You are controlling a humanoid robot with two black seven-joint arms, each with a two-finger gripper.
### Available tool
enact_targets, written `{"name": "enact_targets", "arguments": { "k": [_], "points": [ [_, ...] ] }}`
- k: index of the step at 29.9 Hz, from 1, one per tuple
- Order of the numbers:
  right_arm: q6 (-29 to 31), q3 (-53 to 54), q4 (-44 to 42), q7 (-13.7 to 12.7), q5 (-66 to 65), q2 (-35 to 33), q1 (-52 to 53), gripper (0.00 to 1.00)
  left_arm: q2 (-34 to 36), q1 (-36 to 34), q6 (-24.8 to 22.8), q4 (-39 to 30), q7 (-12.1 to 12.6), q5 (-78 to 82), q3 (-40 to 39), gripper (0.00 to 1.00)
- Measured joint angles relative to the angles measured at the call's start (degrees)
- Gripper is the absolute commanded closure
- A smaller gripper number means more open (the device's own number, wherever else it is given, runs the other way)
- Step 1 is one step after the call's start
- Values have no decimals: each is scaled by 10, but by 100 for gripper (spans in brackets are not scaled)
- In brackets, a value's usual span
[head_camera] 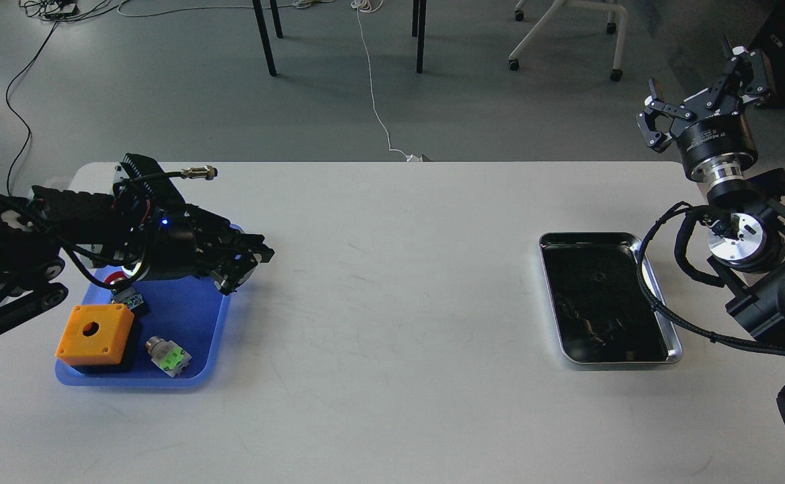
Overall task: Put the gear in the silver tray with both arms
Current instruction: 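Lift and carry the gear toward the table center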
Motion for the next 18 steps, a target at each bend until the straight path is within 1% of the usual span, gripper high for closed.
{"name": "enact_targets", "arguments": {
  "k": [4,7,9,12,18],
  "points": [
    [2,0,0,0,0,-11,-2,2,-100,-24,-38,18,41,2,4,76],
    [19,0,1,0,0,-31,-7,2,-168,-28,-47,48,55,4,6,76],
    [36,0,1,0,0,-45,-17,2,-215,-31,-49,76,59,6,7,76],
    [45,0,1,0,1,-64,-35,2,-270,-33,-50,117,61,7,16,76],
    [47,11,0,0,1,-85,-76,2,-327,-33,-49,164,62,15,55,76]
  ]
}}
